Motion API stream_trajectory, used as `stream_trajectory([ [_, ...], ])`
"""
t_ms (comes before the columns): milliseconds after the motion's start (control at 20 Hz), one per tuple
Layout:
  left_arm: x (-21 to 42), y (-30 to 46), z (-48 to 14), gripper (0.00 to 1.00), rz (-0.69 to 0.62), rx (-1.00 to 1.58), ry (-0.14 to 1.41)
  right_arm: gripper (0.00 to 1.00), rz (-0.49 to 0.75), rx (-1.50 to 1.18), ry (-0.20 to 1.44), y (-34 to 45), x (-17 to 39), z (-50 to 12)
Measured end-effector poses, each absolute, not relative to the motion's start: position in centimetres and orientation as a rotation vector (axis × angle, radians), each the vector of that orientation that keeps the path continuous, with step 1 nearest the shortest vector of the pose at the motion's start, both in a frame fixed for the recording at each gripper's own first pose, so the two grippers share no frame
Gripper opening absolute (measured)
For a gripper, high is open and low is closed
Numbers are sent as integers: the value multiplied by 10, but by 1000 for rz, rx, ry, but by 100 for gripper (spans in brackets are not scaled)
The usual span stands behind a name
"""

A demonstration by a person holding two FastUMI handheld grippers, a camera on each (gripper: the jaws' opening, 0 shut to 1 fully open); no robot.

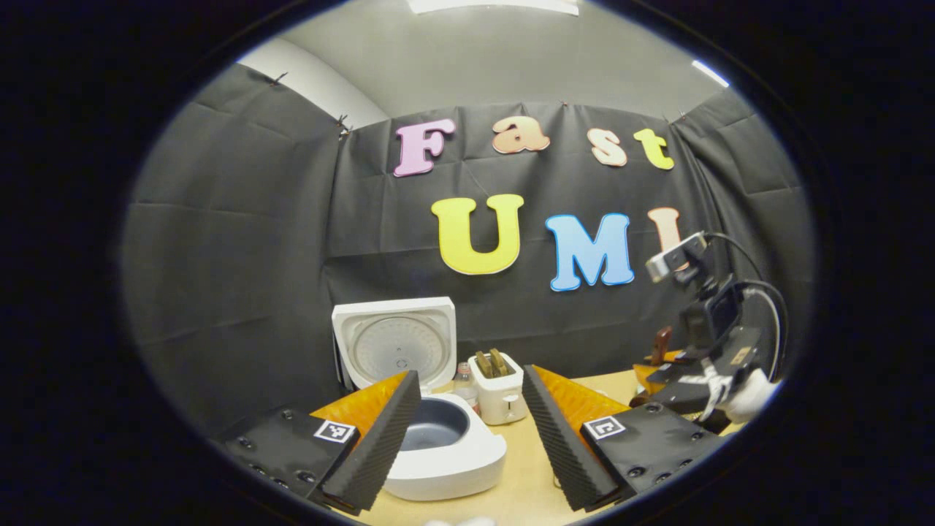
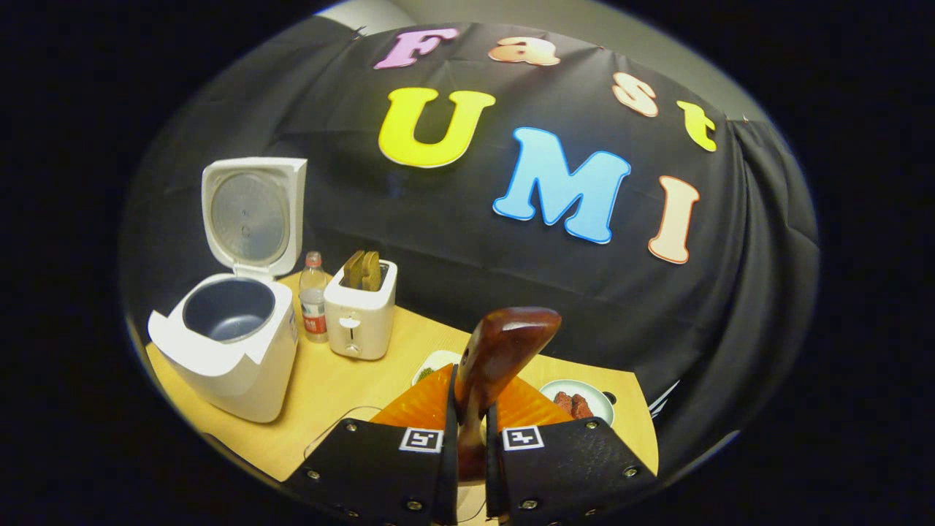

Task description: Close the left gripper, press the button to open the rice cooker; take a wooden spoon from the chopstick holder with the right hand, scoop a spoonful of rice and pour it into the rice cooker, then put the wooden spoon back into the chopstick holder.

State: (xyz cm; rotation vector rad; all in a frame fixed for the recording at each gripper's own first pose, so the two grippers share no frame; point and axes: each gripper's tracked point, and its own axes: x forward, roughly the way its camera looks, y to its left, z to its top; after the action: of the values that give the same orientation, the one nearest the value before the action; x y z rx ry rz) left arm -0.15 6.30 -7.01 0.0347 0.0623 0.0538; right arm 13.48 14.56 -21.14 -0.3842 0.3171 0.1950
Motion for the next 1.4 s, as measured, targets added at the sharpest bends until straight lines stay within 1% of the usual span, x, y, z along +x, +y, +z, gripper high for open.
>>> stream_trajectory([
  [250, -10, 65, -71, 99, 60, 53, 62, 16, 204, -576, 347, 143, 134, -258],
  [500, -14, 61, -75, 99, 56, 65, 68, 16, 210, -635, 403, 138, 128, -300],
  [750, -16, 61, -77, 99, 53, 65, 75, 16, 223, -696, 431, 140, 124, -330],
  [1050, -20, 66, -81, 99, 59, 75, 85, 16, 260, -674, 449, 160, 116, -350],
  [1400, -27, 80, -89, 99, 69, 89, 101, 16, 257, -572, 497, 177, 110, -362],
])
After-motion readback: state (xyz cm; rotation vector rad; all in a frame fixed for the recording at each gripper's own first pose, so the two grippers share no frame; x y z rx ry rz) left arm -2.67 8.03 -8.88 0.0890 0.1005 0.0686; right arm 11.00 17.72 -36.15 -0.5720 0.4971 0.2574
